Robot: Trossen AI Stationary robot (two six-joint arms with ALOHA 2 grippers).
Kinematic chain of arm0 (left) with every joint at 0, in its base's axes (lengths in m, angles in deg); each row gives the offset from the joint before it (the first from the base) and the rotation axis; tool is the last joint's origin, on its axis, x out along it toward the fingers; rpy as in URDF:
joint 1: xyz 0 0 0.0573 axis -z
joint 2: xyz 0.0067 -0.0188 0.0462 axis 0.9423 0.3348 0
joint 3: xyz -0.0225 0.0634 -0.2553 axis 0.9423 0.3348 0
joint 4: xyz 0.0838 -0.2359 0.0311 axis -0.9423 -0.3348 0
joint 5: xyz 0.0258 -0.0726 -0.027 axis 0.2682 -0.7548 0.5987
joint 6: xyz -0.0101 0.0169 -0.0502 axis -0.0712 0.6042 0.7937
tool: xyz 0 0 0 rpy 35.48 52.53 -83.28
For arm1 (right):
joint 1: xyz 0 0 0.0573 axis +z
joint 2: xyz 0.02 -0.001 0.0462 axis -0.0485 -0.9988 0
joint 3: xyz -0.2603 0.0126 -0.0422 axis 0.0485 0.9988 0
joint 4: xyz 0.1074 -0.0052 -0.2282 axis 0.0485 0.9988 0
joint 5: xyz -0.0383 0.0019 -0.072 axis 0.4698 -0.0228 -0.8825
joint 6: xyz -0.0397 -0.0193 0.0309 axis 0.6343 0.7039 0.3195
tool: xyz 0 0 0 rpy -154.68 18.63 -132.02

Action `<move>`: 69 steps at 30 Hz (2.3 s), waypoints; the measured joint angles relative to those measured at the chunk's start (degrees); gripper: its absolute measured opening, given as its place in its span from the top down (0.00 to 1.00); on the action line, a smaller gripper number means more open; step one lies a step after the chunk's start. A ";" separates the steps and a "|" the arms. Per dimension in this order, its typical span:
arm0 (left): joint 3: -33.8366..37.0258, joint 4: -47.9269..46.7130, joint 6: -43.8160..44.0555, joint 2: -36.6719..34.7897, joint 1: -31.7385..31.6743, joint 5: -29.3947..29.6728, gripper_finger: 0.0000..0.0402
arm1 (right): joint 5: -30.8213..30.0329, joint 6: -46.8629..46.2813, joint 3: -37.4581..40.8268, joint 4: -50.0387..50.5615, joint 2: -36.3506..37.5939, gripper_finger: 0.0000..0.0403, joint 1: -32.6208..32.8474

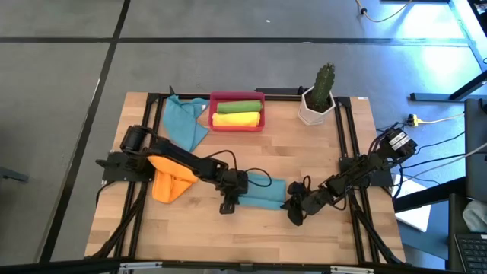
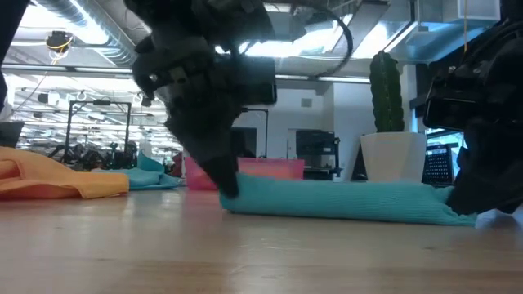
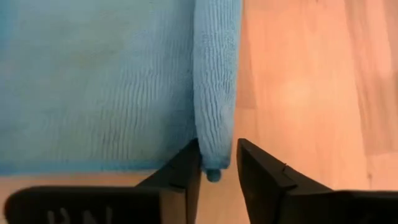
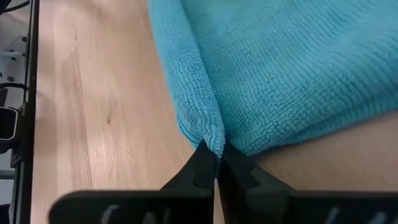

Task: Roll microfiber towels into tight, uniform cylinder then place into a basket
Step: Roll the bottom blue towel

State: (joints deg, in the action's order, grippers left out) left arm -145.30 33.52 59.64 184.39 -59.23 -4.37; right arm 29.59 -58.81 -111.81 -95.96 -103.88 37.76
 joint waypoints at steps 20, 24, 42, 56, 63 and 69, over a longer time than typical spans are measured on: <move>-0.13 3.34 -25.96 -1.41 16.03 35.61 0.71 | 1.00 -1.55 0.00 0.41 0.00 0.98 -0.08; -0.17 4.12 -26.31 0.44 16.74 38.88 0.71 | 2.60 -1.53 0.00 0.42 0.01 0.98 -0.92; -7.10 3.48 -25.87 6.20 15.29 35.70 0.49 | 4.66 -1.39 0.00 0.35 0.09 0.98 -1.99; -14.19 -7.25 -27.99 11.80 14.11 47.28 0.48 | 4.76 -1.18 0.00 0.07 0.09 0.98 -1.99; -14.26 -8.14 -30.22 11.86 14.99 52.28 0.48 | 4.77 -1.17 0.00 0.07 0.09 0.98 -1.99; -17.00 -7.52 -34.04 11.04 19.10 54.20 0.48 | 4.78 -1.18 0.00 0.07 0.09 0.98 -1.99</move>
State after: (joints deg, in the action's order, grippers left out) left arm -162.31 26.00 25.60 195.43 -40.12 49.82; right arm 34.36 -59.99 -111.81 -95.89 -103.79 35.77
